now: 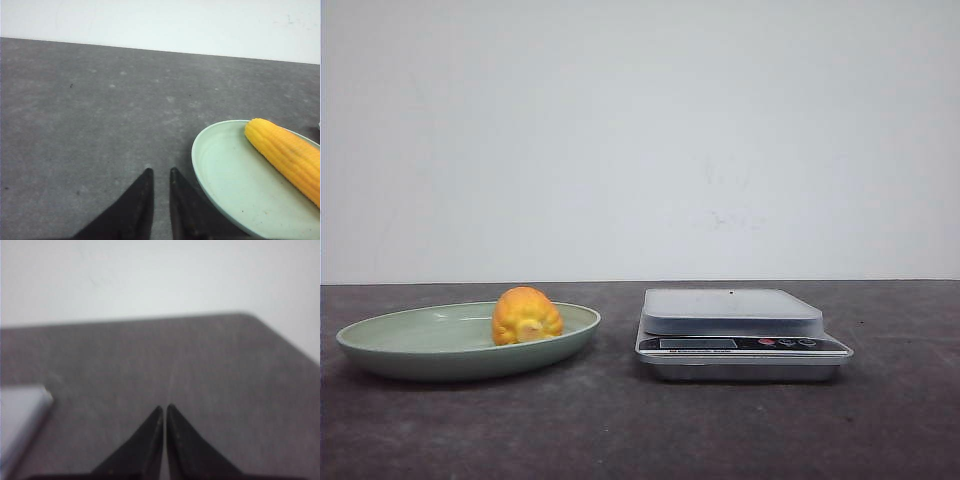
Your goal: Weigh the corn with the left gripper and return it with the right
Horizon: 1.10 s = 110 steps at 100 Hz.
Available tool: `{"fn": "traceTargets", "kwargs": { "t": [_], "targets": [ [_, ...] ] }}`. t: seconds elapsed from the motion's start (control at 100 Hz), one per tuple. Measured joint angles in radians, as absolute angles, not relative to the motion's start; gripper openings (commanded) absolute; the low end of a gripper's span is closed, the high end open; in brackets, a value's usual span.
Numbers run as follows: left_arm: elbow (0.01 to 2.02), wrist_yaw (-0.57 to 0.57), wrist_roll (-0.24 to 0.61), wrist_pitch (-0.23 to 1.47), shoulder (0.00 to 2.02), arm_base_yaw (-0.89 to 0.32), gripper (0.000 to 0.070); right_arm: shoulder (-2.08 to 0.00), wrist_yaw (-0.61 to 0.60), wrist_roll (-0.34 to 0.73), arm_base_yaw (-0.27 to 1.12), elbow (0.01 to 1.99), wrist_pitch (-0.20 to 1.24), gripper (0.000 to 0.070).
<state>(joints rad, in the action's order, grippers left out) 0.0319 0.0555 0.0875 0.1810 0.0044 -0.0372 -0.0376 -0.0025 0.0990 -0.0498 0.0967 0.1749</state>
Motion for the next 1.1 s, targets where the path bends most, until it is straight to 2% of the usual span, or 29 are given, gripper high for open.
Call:
{"fn": "traceTargets", "kwargs": {
  "t": [0.18,0.46,1.1],
  "targets": [
    [0.032,0.056,0.088,0.181,0.004,-0.038,0.0012,-0.005,-0.002,0.071,-0.068,0.015,0.171,0.0004],
    [0.032,0.056,0.088,0.181,0.004,-0.038,0.0012,-0.006,-0.006,0.004,-0.068,0.016,0.176,0.0004],
    [0.032,0.056,0.088,0.181,0.004,-0.037,0.0012,-0.006,-0.006,-0.004,-0.067,0.015,0.167,0.0004]
  ]
}}
